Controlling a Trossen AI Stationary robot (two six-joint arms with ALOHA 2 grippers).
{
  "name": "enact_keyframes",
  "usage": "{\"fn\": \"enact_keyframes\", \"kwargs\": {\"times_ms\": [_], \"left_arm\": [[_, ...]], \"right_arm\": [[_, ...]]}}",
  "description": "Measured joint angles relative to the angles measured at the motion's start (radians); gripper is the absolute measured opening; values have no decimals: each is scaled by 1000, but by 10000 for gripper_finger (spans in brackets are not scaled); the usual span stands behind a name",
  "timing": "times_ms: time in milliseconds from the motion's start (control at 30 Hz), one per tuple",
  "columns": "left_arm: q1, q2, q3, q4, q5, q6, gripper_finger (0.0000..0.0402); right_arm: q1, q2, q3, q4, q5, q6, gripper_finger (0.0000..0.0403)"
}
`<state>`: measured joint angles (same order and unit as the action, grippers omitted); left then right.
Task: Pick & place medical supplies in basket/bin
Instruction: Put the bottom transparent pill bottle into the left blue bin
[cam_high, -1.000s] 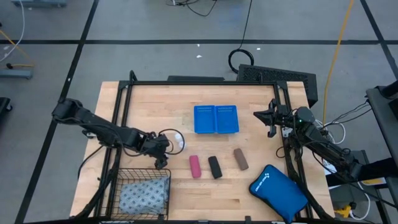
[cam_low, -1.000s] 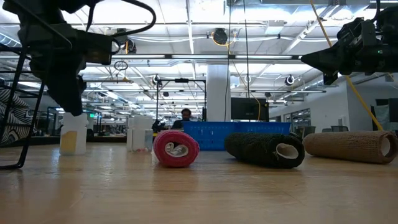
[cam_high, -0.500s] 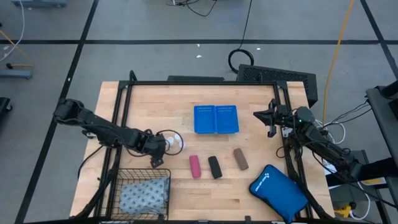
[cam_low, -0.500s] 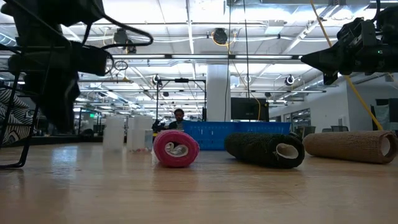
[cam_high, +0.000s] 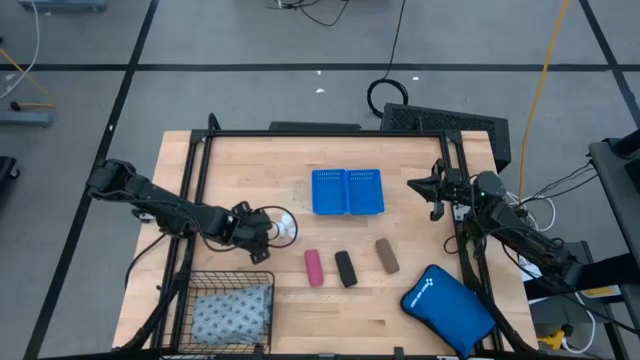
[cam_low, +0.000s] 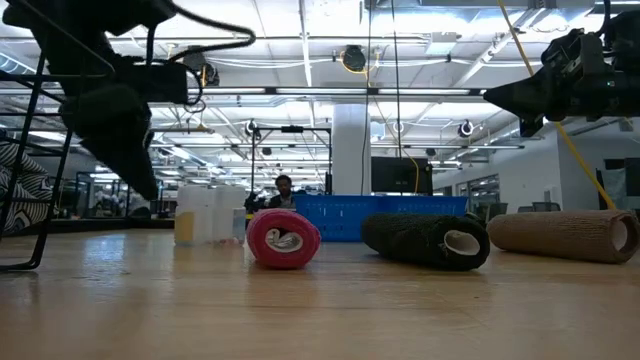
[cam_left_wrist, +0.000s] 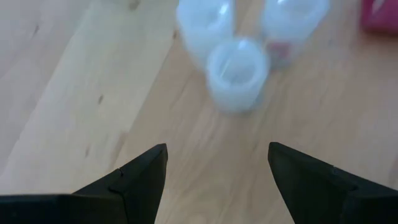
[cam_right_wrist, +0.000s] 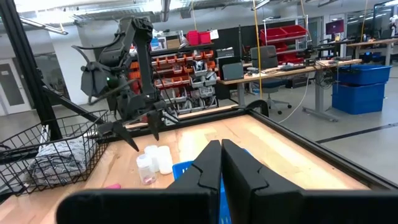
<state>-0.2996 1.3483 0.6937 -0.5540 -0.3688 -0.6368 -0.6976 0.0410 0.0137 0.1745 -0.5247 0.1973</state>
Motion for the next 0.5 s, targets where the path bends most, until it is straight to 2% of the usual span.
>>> {"fn": "enact_keyframes", "kwargs": {"times_ms": [133,267,500], "left_arm": [[0,0,1,101,-30,82,285],[1,1,2,130,-83,122,285],[36,42,3,178,-72,132,285]], "right_arm": [[0,0,0,0,0,0,4],[0,0,0,0,0,0,4],[0,0,0,0,0,0,4]]}}
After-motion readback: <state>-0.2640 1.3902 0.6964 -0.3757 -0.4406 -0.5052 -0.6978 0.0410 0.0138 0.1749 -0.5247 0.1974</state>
